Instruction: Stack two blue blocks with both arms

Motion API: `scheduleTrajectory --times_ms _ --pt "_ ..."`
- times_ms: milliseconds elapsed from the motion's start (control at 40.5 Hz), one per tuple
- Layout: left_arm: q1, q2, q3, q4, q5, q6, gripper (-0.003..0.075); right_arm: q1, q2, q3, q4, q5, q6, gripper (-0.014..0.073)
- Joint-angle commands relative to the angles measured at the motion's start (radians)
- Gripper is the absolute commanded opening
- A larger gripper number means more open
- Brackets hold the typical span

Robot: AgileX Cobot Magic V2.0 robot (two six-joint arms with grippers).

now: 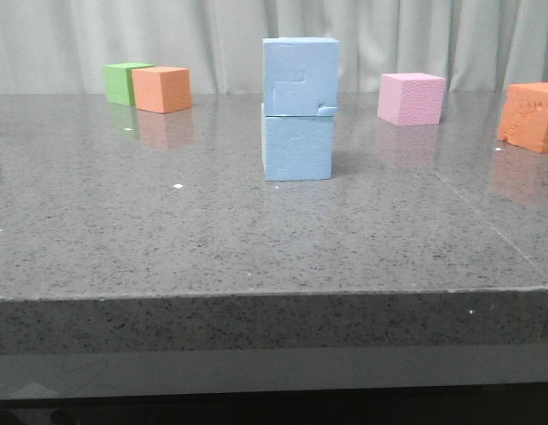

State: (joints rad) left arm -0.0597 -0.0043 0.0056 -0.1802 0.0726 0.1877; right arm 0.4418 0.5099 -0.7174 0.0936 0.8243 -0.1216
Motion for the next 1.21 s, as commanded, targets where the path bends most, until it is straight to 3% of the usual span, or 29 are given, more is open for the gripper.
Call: scheduleTrajectory --times_ms 0,198,543,1185 --pt "0.002 -0.018 0.003 -0.011 -0.088 -0.001 -0.002 -0.006 0.004 -0.024 -0.002 -0.069 -0.011 -0.0068" --pt "0.002 -0.02 0.003 0.08 -0.088 -0.138 -0.002 -0.006 0.004 -0.024 -0.002 -0.069 -0.011 -0.0068" --pt "0.002 -0.02 0.003 0.155 -0.088 -0.188 -0.002 -0.006 0.004 -0.024 -0.002 -0.069 -0.011 -0.0068" --pt "0.002 -0.02 0.003 0.155 -0.088 -0.188 -0.002 -0.006 0.004 -0.024 -0.002 -0.069 -0.011 -0.0068"
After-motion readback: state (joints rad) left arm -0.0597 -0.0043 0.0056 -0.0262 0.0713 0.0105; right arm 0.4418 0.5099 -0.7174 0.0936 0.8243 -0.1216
